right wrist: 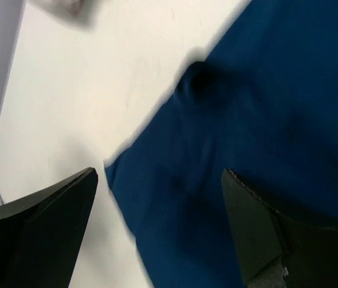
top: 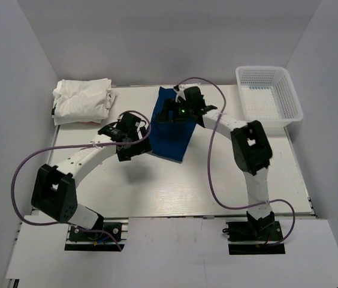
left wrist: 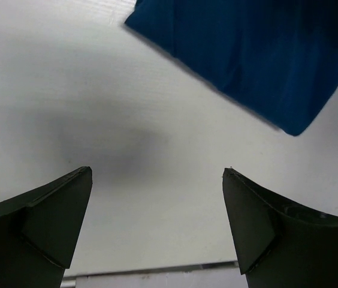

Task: Fold and stack the t-shirts
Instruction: Fold the folded rectangular tshirt in 1/3 of the way, then grab one side of the 2/3 rectangular tshirt with both arms

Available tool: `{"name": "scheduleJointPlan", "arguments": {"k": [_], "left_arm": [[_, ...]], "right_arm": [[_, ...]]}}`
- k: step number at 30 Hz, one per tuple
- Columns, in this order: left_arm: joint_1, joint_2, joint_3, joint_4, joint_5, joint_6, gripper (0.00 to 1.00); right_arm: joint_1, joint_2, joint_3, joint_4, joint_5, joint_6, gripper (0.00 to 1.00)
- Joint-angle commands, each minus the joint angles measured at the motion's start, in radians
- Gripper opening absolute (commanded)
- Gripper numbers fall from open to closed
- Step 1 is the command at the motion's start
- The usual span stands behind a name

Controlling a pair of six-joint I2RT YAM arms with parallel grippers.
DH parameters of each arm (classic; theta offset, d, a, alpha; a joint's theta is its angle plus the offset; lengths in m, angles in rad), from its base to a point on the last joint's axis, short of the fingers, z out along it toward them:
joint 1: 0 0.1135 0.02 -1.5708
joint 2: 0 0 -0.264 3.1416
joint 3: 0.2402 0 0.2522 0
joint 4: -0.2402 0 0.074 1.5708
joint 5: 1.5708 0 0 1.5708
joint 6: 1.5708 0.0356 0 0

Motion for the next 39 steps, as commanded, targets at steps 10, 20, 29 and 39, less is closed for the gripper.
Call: {"name": "scheduleJointPlan", "arguments": {"k": [10, 20, 29, 39], "left_arm": [[0.112, 0.223, 0.057, 0.201, 0.037, 0.159, 1.0], [0.156, 0.355, 0.034, 0.429, 0.232, 0.147, 0.63], [0.156, 0.457, 0.03, 0.455, 0.301, 0.156, 0.19], [0.156, 0.296, -0.12, 0.455, 0.324, 0.116, 0.0]], "right_arm": [[0.014, -0.612, -0.672, -0.211, 0.164, -0.057, 0.9], [0.029, -0.515, -0.746, -0.118, 0.072, 0.023, 0.9], [0.037, -0.415, -0.694, -0.072, 0.091, 0.085, 0.9], [0.031, -0.417, -0.739, -0.043, 0.093, 0.091, 0.08]]}}
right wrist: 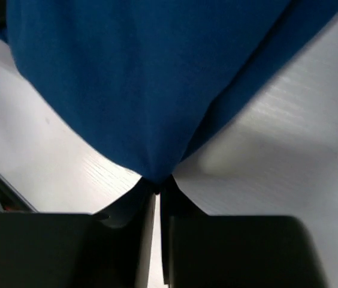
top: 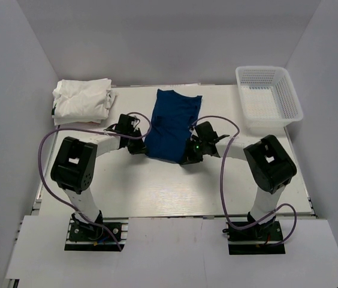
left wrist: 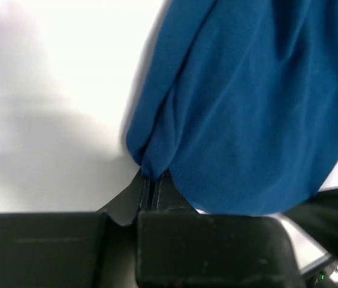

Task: Fold and stack the t-shirts
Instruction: Grab one side of the 2/3 rectangular tshirt with both arms, then fold the long partially folded tshirt into a neat square

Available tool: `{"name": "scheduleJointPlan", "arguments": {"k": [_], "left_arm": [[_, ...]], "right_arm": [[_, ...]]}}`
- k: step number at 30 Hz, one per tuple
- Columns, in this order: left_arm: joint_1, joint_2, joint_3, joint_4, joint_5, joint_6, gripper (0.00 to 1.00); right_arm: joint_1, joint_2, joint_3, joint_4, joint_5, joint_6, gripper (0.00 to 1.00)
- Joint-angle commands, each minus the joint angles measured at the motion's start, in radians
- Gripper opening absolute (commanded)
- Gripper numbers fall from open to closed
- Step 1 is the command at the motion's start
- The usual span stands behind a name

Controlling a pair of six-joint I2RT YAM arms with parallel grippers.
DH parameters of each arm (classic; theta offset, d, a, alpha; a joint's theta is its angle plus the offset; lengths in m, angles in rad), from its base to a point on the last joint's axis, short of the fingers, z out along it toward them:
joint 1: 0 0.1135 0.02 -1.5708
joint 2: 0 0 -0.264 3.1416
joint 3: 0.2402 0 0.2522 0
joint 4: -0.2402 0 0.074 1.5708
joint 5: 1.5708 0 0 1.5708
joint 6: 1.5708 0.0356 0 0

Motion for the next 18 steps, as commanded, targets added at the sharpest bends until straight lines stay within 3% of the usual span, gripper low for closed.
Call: {"name": "scheduleJointPlan", "arguments": {"k": [1, 7, 11, 14, 18], "left_arm": [[-0.012, -0.106, -0.077, -0.077, 0.003, -0.004, 0.0], [-0.032, -0.33, -0.227, -0.182, 0.078, -0.026, 0.0], [-0.052, -0.587, -0.315, -0.287, 0.176, -0.065, 0.0], [-0.063, -0.801, -0.294, -0.355, 0.212, -0.101, 0.0], [-0.063, -0.88, -0.183, -0.473, 0.178, -0.113, 0.0]], "right_arm": [[0.002, -0.07, -0.058, 0.014, 0.032, -0.007, 0.0], [0.013, -0.26, -0.147, -0.125, 0.032, -0.09, 0.0], [0.034, -0.542, -0.23, -0.29, -0.037, -0.118, 0.0], [0.048, -0.697, -0.228, -0.428, -0.077, -0.105, 0.0], [0.05, -0.811, -0.125, -0.498, -0.03, -0.105, 0.0]]}}
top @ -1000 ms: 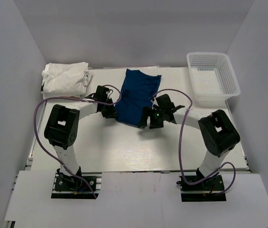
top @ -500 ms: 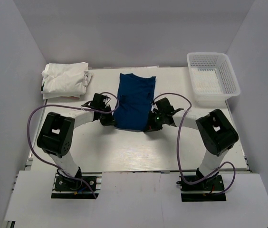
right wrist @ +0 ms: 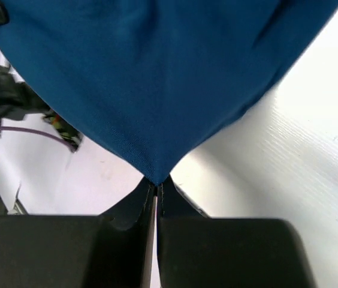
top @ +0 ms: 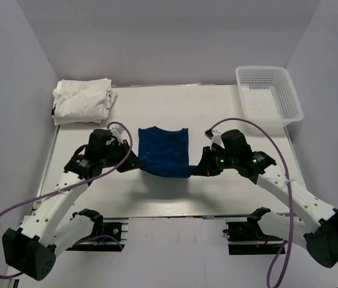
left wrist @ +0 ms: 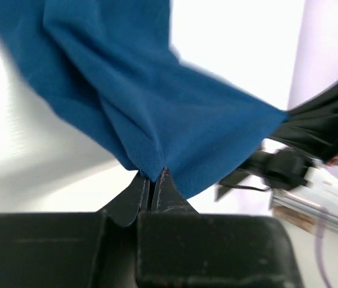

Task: Fold and stack the t-shirts
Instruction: Fold the long partially folded tshirt into a neat square

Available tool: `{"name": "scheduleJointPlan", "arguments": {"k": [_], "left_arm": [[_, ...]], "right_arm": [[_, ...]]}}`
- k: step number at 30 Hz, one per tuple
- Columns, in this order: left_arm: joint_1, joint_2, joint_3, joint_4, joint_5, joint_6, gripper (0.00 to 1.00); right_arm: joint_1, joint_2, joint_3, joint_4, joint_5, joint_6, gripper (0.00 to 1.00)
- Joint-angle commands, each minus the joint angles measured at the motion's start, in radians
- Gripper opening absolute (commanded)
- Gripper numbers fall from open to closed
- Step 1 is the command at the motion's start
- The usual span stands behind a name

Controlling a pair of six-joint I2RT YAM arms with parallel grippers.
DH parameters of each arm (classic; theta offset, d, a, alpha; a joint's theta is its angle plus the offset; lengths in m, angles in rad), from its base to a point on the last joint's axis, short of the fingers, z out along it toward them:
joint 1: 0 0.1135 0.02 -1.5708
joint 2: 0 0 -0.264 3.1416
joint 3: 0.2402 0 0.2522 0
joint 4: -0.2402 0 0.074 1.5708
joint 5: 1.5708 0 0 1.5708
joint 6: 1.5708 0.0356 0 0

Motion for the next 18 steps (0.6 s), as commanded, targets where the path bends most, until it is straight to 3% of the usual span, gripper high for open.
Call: {"name": "scheduleJointPlan", "arguments": {"k": [1, 8, 12, 18], "left_arm": [[0.002, -0.015, 0.108, -0.143, -0.016, -0.018, 0.0], [0.002, 0.076, 0.2, -0.129, -0.111, -0.042, 0.0], [0.02, 0.168, 0.266, -0.134, -0.243, -0.055, 0.0], [0.02, 0.356, 0.387, -0.089, -0.309, -0.055, 0.0]], "right_arm": [[-0.004, -0.046, 0.1, -0.125, 0.03, -0.022, 0.0], [-0.013, 0.038, 0.195, -0.101, 0.11, -0.041, 0.0], [-0.024, 0.15, 0.255, -0.07, 0.133, -0.042, 0.0], [-0.065, 0.266, 0.312, -0.032, 0.14, -0.039, 0.0]]}}
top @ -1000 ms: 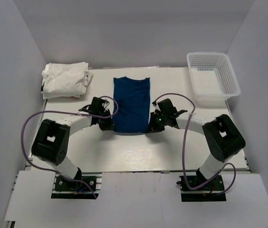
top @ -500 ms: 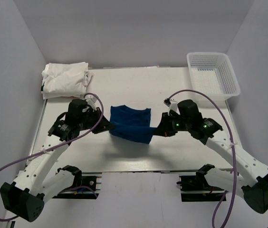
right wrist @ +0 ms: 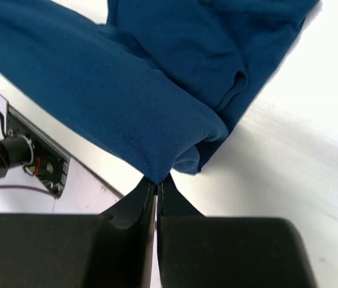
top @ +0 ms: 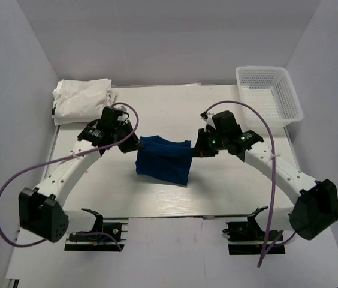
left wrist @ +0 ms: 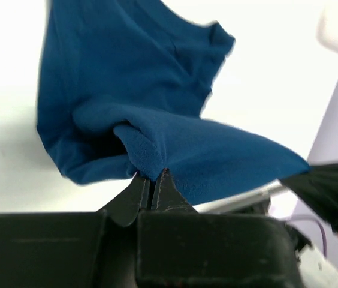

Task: Fold and stack the t-shirts
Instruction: Fold the long partially folded tshirt into a neat square

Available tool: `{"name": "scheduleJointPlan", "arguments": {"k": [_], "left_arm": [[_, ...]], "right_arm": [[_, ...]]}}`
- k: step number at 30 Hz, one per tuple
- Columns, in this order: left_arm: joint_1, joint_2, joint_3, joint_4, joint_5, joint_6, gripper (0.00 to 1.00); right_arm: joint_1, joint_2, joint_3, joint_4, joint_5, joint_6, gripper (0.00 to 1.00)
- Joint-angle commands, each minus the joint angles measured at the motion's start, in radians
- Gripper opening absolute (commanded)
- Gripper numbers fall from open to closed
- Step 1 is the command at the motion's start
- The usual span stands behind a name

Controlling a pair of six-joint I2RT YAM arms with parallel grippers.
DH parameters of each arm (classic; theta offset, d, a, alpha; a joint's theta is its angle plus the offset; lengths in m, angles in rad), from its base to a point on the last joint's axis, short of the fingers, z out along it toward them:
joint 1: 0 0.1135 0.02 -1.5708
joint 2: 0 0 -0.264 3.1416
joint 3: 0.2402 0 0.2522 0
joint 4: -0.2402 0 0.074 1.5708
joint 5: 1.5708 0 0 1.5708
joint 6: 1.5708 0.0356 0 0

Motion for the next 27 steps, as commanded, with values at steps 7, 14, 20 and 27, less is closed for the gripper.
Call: {"name": "scheduleJointPlan", "arguments": {"k": [7, 14, 20, 27], "left_arm": [[0.02, 0.258, 0.218, 0.0, -0.196, 0.022, 0.0], [0.038, 0.447, 0.325, 0.0, -0.205, 0.042, 0.0], [0.068, 0.618, 0.51, -0.066, -0.205, 0.091, 1.0], [0.055, 0.522, 0.433, 0.026, -0.049, 0.157, 1.0]], "right_arm": [[-0.082, 0.156, 0.082, 0.087, -0.021, -0.002, 0.0], [-0.127, 0.371, 0.23, 0.083, -0.046, -0.016, 0.0], [-0.154, 0.518, 0.416, 0.006, -0.008, -0.042, 0.91], [-0.148, 0.385, 0.257, 0.211, -0.162, 0.005, 0.91]]}}
